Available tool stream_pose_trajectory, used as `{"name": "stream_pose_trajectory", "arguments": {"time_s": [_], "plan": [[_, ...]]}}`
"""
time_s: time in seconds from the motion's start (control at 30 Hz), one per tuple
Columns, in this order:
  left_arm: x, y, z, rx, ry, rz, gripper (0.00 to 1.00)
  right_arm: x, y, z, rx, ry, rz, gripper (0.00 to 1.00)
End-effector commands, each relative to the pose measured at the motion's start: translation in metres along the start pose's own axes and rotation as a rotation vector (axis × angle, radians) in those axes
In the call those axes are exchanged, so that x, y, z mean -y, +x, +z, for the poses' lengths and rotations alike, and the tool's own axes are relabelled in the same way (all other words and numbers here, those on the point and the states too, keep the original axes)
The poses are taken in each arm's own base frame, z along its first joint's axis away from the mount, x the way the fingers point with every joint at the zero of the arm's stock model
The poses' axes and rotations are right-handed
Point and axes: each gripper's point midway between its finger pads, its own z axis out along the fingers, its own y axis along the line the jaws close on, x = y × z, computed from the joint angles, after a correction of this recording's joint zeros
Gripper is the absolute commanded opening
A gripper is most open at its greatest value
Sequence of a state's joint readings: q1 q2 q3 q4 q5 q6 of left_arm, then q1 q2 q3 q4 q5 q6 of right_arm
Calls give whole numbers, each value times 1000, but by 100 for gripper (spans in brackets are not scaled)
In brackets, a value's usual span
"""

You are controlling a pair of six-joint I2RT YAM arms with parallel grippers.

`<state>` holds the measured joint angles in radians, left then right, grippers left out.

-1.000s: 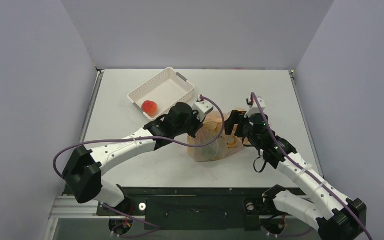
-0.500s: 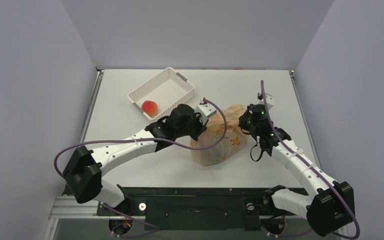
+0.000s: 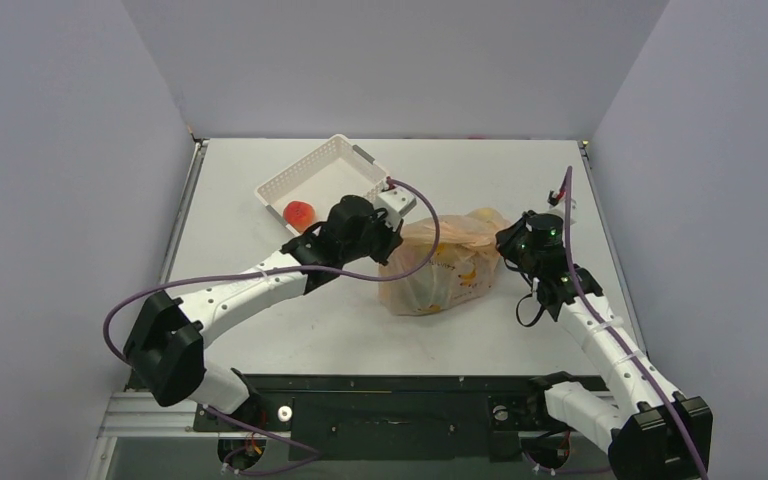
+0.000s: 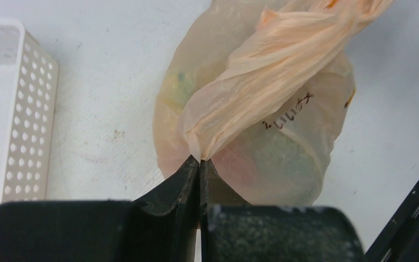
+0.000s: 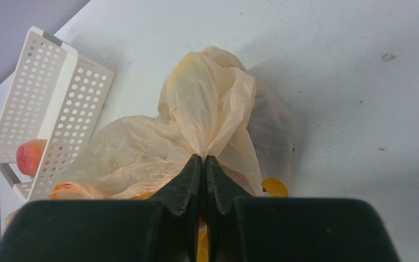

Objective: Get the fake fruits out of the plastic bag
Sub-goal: Untie the plastic bag at the center of the board.

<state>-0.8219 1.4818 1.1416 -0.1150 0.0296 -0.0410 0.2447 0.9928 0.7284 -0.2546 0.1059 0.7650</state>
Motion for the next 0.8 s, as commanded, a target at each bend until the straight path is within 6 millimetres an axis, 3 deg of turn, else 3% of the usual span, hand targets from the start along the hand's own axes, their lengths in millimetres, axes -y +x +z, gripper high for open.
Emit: {"name": "stream_pose_trajectory", "arguments": {"time_s": [0.0, 0.03, 0.07, 0.13, 0.27, 0.4, 0.57, 0.77], "plan": [[-11, -6, -18, 114, 23, -1, 3, -28, -18, -9, 25, -133, -17, 0], [-11, -2, -19, 113, 31, 0, 9, -36, -18, -11, 12, -174, -43, 0], [-7, -8, -22, 121, 55, 2, 21, -40, -17, -13, 4, -192, -56, 0], [-1, -19, -27, 113, 85, -4, 32, -44, -14, -17, -9, -226, -92, 0], [7, -54, -28, 123, 118, -18, 39, -50, -2, -26, -49, -292, -162, 0], [21, -67, -14, 87, 133, 59, 42, -54, 7, -32, -79, -320, -178, 0], [41, -63, 4, 76, 152, 183, 46, -66, 15, -38, -94, -351, -190, 0], [62, -39, 26, 20, 194, 229, 49, -72, 22, -43, -100, -358, -200, 0]]}}
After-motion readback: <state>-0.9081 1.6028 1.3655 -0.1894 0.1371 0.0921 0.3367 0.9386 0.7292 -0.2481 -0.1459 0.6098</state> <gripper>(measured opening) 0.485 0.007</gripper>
